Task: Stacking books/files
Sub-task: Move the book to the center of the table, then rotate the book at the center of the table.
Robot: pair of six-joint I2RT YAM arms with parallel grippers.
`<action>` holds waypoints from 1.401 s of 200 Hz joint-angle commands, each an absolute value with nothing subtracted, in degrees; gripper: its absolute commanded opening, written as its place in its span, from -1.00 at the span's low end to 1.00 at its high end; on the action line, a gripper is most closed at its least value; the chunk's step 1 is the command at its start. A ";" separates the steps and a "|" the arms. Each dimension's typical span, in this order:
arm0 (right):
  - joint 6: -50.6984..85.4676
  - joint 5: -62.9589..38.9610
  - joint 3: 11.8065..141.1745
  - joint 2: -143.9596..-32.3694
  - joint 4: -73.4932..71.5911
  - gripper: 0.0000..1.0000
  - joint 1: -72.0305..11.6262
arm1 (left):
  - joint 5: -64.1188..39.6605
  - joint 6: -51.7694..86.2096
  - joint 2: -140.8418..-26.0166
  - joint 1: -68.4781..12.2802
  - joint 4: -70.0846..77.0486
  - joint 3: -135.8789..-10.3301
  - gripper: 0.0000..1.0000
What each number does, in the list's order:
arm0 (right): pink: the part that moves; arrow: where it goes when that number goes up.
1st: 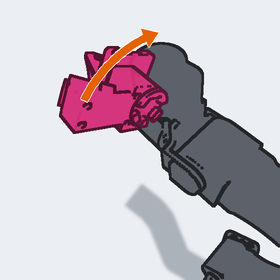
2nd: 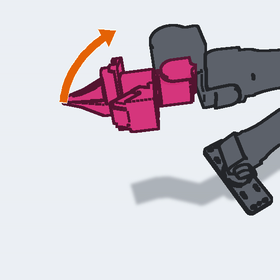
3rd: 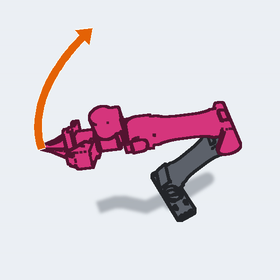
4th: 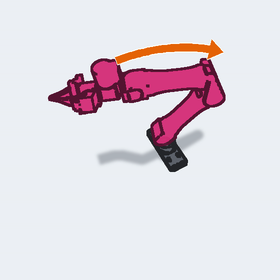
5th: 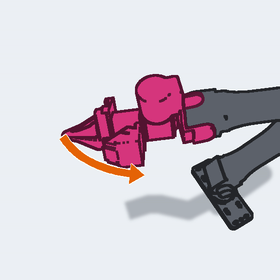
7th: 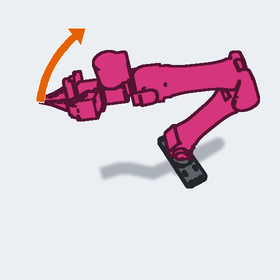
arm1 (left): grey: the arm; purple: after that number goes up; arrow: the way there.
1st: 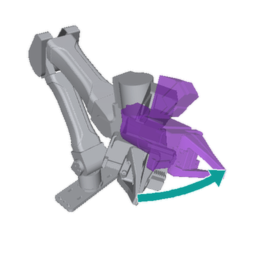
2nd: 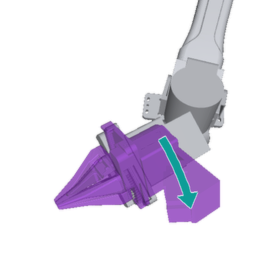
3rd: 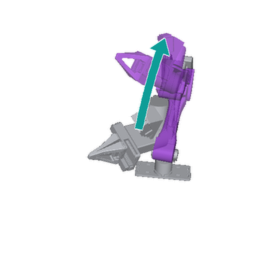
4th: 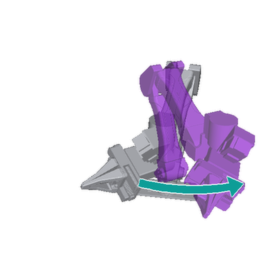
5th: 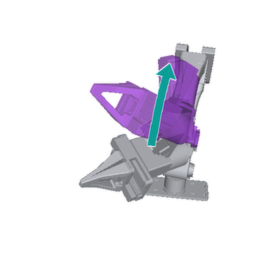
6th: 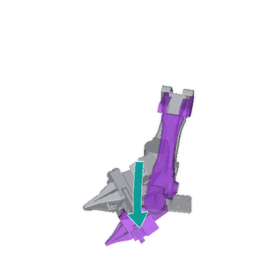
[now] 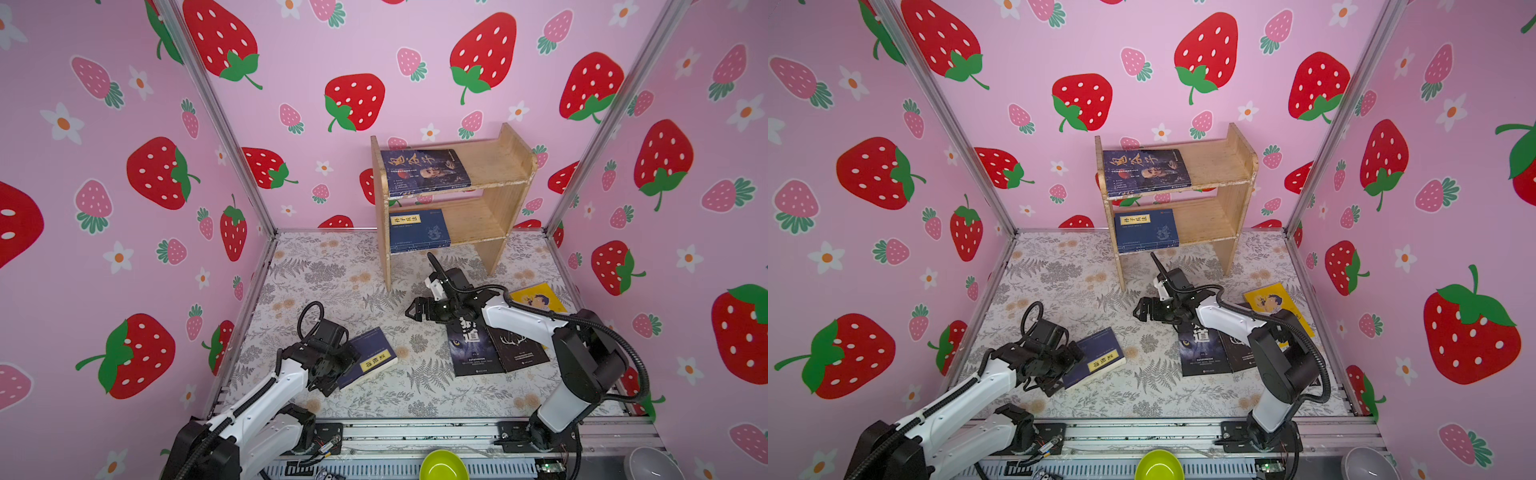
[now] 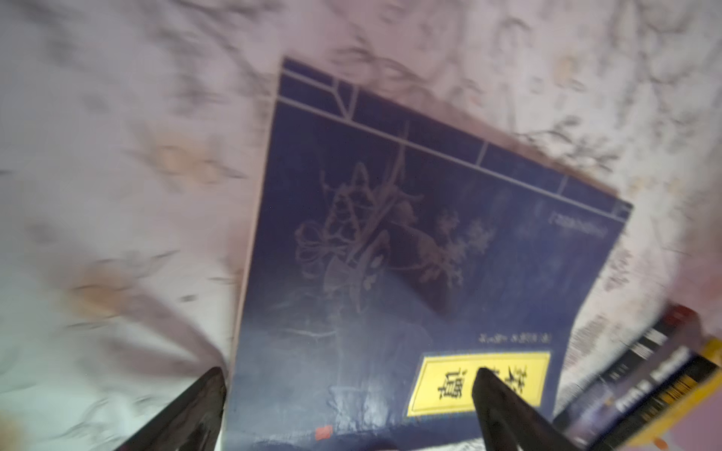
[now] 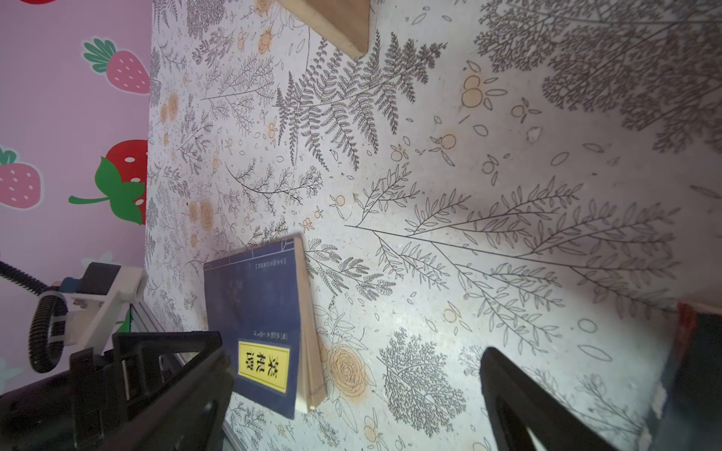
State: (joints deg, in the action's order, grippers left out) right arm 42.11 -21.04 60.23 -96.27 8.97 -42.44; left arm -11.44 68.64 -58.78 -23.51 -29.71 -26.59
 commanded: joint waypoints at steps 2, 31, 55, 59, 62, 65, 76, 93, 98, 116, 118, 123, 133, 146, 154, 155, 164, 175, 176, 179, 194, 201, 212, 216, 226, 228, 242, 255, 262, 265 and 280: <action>40.88 -18.88 62.45 -94.23 11.11 0.99 -41.04 | -20.63 66.65 -63.72 -26.75 -10.60 -31.37 0.99; 41.60 -16.55 61.95 -89.62 13.78 0.99 -36.04 | -21.11 54.72 -69.87 -32.28 -14.13 -46.55 0.99; 42.57 -15.36 61.82 -87.10 16.18 0.99 -33.75 | -12.76 46.76 -70.50 -32.61 -31.52 -56.25 0.99; 42.85 -15.15 61.69 -87.02 16.41 0.98 -33.75 | -10.90 45.62 -70.41 -32.42 -34.08 -57.30 0.99; 43.06 -15.12 61.62 -86.97 16.45 0.98 -33.75 | -9.76 44.75 -70.40 -32.21 -35.77 -58.01 0.99; 43.45 -15.38 61.46 -86.92 16.44 0.98 -33.82 | -8.95 43.81 -70.47 -31.91 -37.09 -58.56 0.99; 45.64 -16.76 60.30 -87.05 15.47 0.96 -34.08 | -8.22 41.15 -71.11 -29.95 -40.33 -59.69 0.99; 49.03 -17.75 58.42 -87.56 12.33 0.93 -35.19 | -8.39 37.41 -72.75 -26.18 -40.49 -59.21 0.99; 49.87 -17.55 58.06 -87.87 11.81 0.91 -35.69 | -8.38 36.62 -73.37 -25.21 -40.12 -59.03 0.99; 52.22 -17.75 57.46 -89.08 10.03 0.86 -37.05 | -9.47 32.95 -76.68 -22.19 -38.06 -58.90 0.97; 52.45 -17.75 57.37 -89.22 9.85 0.85 -37.21 | -9.49 32.54 -77.11 -21.98 -37.88 -59.00 0.97; 53.08 -17.80 57.24 -89.52 9.26 0.83 -37.57 | -9.69 31.47 -78.21 -21.45 -37.44 -59.24 0.96; 54.48 -18.31 56.23 -89.96 7.13 0.79 -38.29 | -10.37 29.38 -80.46 -20.72 -36.24 -59.87 0.94; 56.05 -18.97 55.47 -90.96 4.64 0.77 -39.09 | -10.96 27.80 -83.69 -20.09 -35.56 -60.90 0.90; 56.57 -19.31 55.54 -92.03 4.42 0.73 -39.34 | -12.03 26.98 -85.77 -19.90 -35.34 -61.48 0.85; 56.59 -19.32 55.54 -92.16 4.45 0.73 -39.36 | -12.08 26.90 -86.04 -19.88 -35.34 -61.55 0.84; 57.08 -19.95 55.57 -93.40 4.35 0.69 -39.71 | -12.66 26.41 -87.97 -19.88 -35.12 -62.02 0.81; 57.84 -20.49 55.48 -94.70 3.80 0.67 -40.14 | -13.07 26.40 -89.85 -19.90 -34.43 -62.01 0.78; 57.93 -20.57 55.38 -94.85 3.74 0.67 -40.15 | -13.13 26.51 -89.97 -19.84 -34.40 -62.03 0.78; 58.18 -20.90 55.26 -95.18 3.47 0.67 -40.23 | -13.18 26.78 -90.28 -19.92 -34.09 -61.91 0.78; 59.12 -23.04 54.80 -97.36 1.68 0.67 -40.25 | -14.47 28.05 -91.49 -19.85 -32.29 -60.91 0.78; 59.02 -23.52 55.21 -98.67 1.71 0.67 -40.25 | -14.97 28.66 -91.92 -19.86 -31.55 -60.38 0.78; 58.33 -24.23 56.51 -100.88 2.33 0.66 -40.33 | -15.20 29.41 -92.60 -19.86 -30.77 -59.65 0.78; 58.09 -24.30 56.99 -101.60 2.51 0.66 -40.34 | -15.07 29.51 -92.84 -19.94 -30.64 -59.40 0.78; 57.86 -24.60 58.11 -103.29 2.42 0.66 -40.52 | -15.64 30.19 -93.05 -20.02 -30.18 -58.84 0.78; 57.77 -24.65 58.32 -103.54 2.39 0.65 -40.52 | -15.71 30.33 -93.09 -20.03 -30.00 -58.70 0.78; 57.74 -25.17 59.76 -105.60 1.57 0.64 -40.54 | -17.02 31.63 -93.15 -20.66 -29.03 -57.54 0.78; 57.32 -24.80 61.29 -107.05 1.58 0.64 -40.49 | -18.27 32.84 -93.21 -21.96 -28.27 -56.68 0.78; 56.88 -24.70 62.04 -107.67 1.38 0.64 -40.39 | -19.14 33.85 -93.23 -22.97 -27.89 -56.32 0.78; 56.67 -24.73 62.49 -107.95 1.21 0.64 -40.23 | -19.35 34.50 -93.18 -23.47 -27.67 -56.17 0.78; 56.00 -24.91 64.79 -108.79 0.37 0.63 -39.45 | -25.82 39.38 -92.85 -25.63 -23.28 -53.42 0.78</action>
